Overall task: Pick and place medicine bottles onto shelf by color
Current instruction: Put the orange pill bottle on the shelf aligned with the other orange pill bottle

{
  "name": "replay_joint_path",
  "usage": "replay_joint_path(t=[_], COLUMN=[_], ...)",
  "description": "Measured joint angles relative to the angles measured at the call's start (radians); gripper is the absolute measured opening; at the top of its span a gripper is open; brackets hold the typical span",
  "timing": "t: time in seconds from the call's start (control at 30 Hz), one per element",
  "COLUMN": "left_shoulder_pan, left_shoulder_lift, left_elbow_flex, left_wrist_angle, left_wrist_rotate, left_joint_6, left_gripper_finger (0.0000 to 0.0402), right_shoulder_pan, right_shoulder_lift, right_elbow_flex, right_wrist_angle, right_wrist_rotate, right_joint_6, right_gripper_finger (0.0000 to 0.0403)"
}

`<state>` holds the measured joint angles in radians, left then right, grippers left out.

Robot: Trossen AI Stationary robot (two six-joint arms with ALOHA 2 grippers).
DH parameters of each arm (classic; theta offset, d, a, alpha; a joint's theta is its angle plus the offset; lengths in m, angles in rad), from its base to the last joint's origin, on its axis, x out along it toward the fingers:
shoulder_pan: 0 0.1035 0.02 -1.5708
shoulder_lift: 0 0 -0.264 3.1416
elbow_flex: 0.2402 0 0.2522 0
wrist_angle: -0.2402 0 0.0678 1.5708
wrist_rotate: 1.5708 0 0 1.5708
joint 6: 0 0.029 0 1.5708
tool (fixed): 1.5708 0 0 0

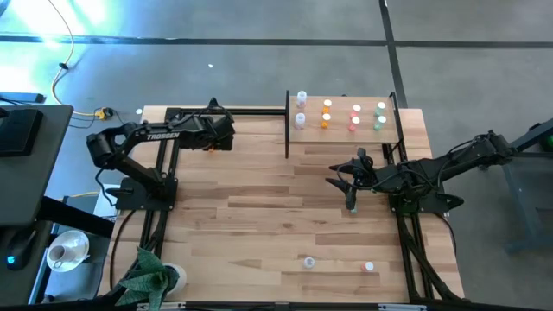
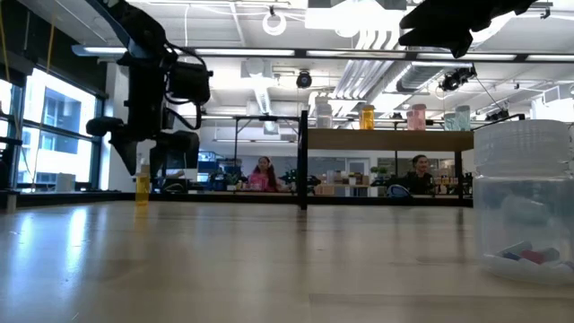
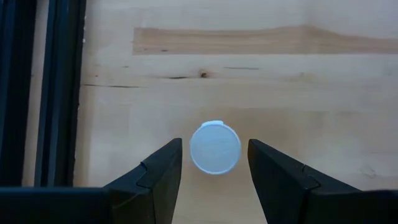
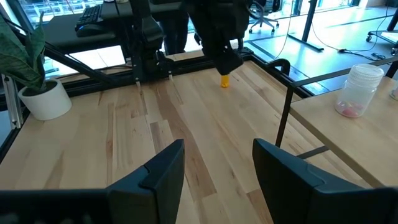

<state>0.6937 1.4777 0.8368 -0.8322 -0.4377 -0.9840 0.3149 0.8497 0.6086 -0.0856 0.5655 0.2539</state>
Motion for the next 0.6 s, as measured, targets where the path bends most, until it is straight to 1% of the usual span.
replay_joint_path(t=[0.3,0.6], left_shoulder_pan=[0.000,0.000], left_shoulder_lift=[0.064,0.071], left_elbow_flex=[0.000,0.000], left_wrist_angle=[0.033,0.036], left_wrist_rotate=[-0.015,-0.017], left_joint_6=[0.042,0.051], left_gripper_finger=[0.0172,0.0172], right_shoulder_pan=[0.000,0.000], right_shoulder_lift=[0.000,0.000], right_elbow_flex=[0.000,0.000], right_wrist_angle=[0.000,0.000], right_wrist_rotate=[0.000,0.000], right_joint_6=[0.000,0.000], right_gripper_finger=[0.0181,0.0181])
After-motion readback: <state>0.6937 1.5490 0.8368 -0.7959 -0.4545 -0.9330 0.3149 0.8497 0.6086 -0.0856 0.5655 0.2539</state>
